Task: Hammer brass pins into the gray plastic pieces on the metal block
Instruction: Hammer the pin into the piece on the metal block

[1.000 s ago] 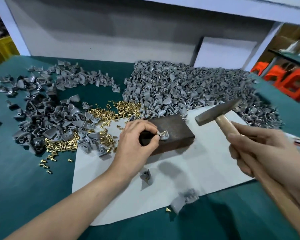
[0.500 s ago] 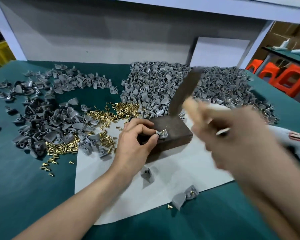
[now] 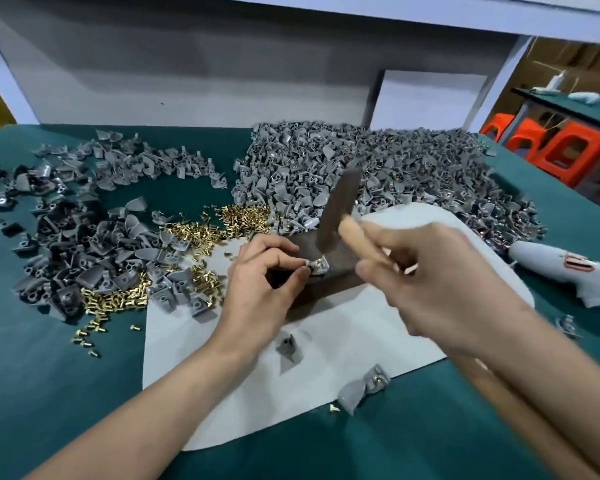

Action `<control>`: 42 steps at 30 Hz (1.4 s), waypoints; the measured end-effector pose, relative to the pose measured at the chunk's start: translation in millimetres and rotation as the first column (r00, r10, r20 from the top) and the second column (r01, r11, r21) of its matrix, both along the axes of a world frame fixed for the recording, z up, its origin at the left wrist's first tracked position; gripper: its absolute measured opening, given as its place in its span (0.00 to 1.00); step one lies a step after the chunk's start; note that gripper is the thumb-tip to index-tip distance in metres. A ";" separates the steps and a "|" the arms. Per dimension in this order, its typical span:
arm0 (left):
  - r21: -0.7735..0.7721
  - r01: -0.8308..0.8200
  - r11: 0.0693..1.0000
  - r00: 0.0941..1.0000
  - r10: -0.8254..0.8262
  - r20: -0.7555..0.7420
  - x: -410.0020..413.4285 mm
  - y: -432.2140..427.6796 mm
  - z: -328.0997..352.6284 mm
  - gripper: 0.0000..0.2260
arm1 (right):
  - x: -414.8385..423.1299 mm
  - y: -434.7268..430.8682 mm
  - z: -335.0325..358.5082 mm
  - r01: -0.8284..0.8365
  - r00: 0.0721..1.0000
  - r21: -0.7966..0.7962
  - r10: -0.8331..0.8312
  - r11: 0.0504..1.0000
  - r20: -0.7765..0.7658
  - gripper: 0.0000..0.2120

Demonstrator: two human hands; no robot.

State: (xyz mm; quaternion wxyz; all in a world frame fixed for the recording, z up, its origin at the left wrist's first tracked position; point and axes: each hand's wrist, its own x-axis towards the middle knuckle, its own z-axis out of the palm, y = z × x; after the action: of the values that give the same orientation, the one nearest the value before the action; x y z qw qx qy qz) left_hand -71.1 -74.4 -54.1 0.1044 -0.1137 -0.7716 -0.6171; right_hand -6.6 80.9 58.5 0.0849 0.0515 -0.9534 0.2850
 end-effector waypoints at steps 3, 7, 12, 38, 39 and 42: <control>0.022 0.005 1.000 0.999 -0.006 0.048 0.4 1.4 -1.8 0.08 | 2.1 10.9 26.0 0.010 0.988 -0.141 -0.032 0.990 -0.152 0.12; 0.052 0.008 0.999 0.998 -0.011 0.062 1.8 0.9 0.9 0.06 | -1.1 19.9 13.3 -0.021 0.997 -0.370 -0.009 0.929 -0.078 0.14; 0.081 0.061 0.995 0.997 -0.066 0.052 6.9 2.1 4.9 0.08 | -22.0 55.9 -45.0 0.313 0.922 -0.837 0.069 0.448 0.381 0.07; -0.244 0.043 0.969 0.999 -0.046 -0.006 11.9 2.1 26.6 0.05 | -28.1 60.3 -94.9 0.349 0.937 -0.884 -0.088 0.313 0.338 0.06; -0.261 0.073 0.963 0.997 -0.077 -0.005 4.6 8.0 38.9 0.06 | -29.3 58.1 -96.7 0.342 0.940 -0.887 -0.106 0.309 0.325 0.07; -0.134 0.038 0.990 0.999 -0.033 0.038 -44.9 28.3 80.1 0.10 | -31.3 56.0 -98.9 0.330 0.943 -0.881 -0.171 0.339 0.287 0.09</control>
State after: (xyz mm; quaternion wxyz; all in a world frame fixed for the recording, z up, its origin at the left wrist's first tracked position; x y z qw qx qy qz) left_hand -116.0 -46.1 26.0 0.0719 -0.1232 -0.8111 -0.5672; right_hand -37.9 136.9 -40.4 0.0731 -0.1718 -0.6331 0.7512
